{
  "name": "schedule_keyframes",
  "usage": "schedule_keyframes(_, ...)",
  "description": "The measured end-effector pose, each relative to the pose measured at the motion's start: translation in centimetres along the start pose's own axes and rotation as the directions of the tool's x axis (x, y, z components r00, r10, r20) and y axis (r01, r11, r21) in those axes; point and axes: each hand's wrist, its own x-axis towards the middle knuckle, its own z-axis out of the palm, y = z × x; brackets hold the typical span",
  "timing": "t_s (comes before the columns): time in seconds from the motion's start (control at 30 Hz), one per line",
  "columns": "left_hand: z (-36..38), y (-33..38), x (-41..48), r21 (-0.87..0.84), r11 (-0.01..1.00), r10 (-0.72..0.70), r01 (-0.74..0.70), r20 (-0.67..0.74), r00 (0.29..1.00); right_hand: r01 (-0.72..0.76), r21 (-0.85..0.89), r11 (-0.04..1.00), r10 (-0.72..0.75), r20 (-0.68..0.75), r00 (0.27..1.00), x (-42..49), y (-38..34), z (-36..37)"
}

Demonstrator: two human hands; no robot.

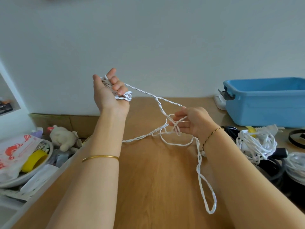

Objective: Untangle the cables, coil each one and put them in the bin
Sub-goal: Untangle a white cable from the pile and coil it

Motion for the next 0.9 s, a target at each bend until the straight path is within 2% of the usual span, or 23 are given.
schedule_keyframes(0.13, 0.2, 0.1, 0.0, 0.039, 0.998, 0.053, -0.052, -0.027, 0.998, -0.038, 0.090, 0.995, 0.041, -0.031, 0.999, 0.0, 0.0, -0.9)
schedule_keyframes(0.2, 0.2, 0.2, 0.0, 0.057, 0.998, 0.037, -0.036, -0.027, 0.999, -0.026, 0.035, 0.999, 0.028, -0.059, 0.998, 0.1, -0.2, -1.0)
schedule_keyframes(0.27, 0.3, 0.3, -0.2, 0.141, 0.990, -0.010, 0.011, -0.005, 1.000, -0.028, -0.090, 0.996, 0.021, -0.080, 0.997, 0.1, -0.5, -0.8)
schedule_keyframes(0.33, 0.6, 0.3, -0.4, 0.253, 0.963, -0.105, 0.093, 0.031, 0.994, -0.004, -0.303, 0.953, -0.020, -0.077, 0.997, 0.4, -0.5, -0.7)
schedule_keyframes(0.4, 0.9, 0.2, -0.8, 0.356, 0.918, -0.213, 0.176, 0.068, 0.975, 0.110, -0.559, 0.822, -0.153, -0.031, 0.988, 0.6, -0.7, -0.4)
schedule_keyframes(0.47, 1.4, -0.1, -1.1, 0.466, 0.852, -0.316, 0.240, 0.092, 0.944, 0.274, -0.672, 0.687, -0.336, 0.040, 0.941, -0.2, -1.5, 0.5)
schedule_keyframes(0.5, 1.5, -0.3, -1.3, 0.517, 0.817, -0.352, 0.257, 0.093, 0.931, 0.353, -0.655, 0.668, -0.414, 0.067, 0.908, -0.7, -2.0, 1.0)
schedule_keyframes(0.57, 1.7, -0.6, -1.5, 0.596, 0.756, -0.396, 0.269, 0.089, 0.914, 0.479, -0.510, 0.715, -0.525, 0.060, 0.849, -1.6, -3.0, 1.9)
schedule_keyframes(0.67, 1.8, -0.8, -1.7, 0.656, 0.701, -0.443, 0.278, 0.095, 0.891, 0.576, -0.371, 0.729, -0.606, 0.043, 0.795, -2.7, -3.6, 3.1)
schedule_keyframes(0.73, 1.7, -0.7, -1.8, 0.627, 0.709, -0.492, 0.323, 0.112, 0.863, 0.623, -0.336, 0.706, -0.644, 0.061, 0.763, -2.7, -3.5, 3.6)
schedule_keyframes(0.8, 1.4, -0.2, -1.6, 0.517, 0.735, -0.584, 0.439, 0.154, 0.797, 0.626, -0.341, 0.701, -0.660, 0.021, 0.751, -2.2, -3.3, 3.4)
schedule_keyframes(0.83, 1.2, 0.0, -1.5, 0.430, 0.731, -0.653, 0.529, 0.218, 0.725, 0.615, -0.331, 0.716, -0.653, -0.002, 0.758, -1.8, -3.1, 3.2)
schedule_keyframes(0.9, 0.8, 0.5, -1.1, 0.254, 0.654, -0.739, 0.713, 0.419, 0.528, 0.585, -0.307, 0.751, -0.617, -0.011, 0.787, -1.5, -2.7, 3.0)
